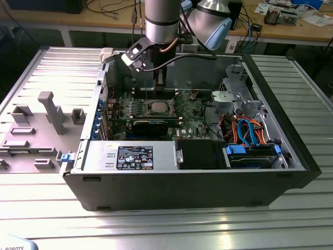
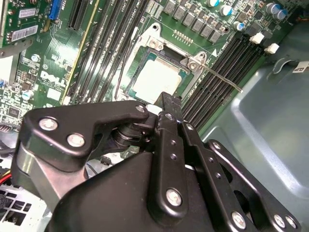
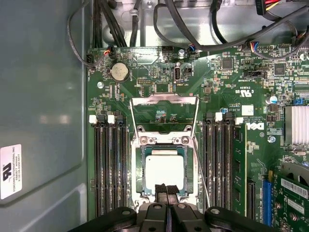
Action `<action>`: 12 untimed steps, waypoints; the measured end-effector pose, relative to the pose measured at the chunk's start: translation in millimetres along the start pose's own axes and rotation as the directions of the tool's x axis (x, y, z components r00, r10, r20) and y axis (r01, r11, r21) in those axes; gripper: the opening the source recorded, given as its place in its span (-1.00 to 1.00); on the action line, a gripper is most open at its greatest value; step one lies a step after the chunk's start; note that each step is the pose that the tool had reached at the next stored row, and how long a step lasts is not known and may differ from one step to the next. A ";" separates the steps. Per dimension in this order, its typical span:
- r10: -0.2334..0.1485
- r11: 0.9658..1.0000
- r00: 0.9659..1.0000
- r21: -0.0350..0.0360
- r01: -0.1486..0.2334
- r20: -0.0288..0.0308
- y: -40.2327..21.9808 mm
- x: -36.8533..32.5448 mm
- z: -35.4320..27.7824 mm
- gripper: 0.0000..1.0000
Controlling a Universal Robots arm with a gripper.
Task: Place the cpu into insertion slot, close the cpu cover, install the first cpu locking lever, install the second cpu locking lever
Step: 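Close the cpu cover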
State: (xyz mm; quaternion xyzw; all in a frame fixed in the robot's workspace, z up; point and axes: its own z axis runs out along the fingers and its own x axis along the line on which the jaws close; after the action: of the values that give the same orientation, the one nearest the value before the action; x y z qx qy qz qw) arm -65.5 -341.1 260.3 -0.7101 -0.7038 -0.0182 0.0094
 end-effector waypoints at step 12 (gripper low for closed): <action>0.000 1.000 1.000 0.000 0.000 0.000 1.0 0.1 -2.7 -0.79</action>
State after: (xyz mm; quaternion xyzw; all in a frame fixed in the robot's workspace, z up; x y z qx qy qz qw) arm -64.5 -341.1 263.0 -0.7101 -0.7038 -0.0181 0.0094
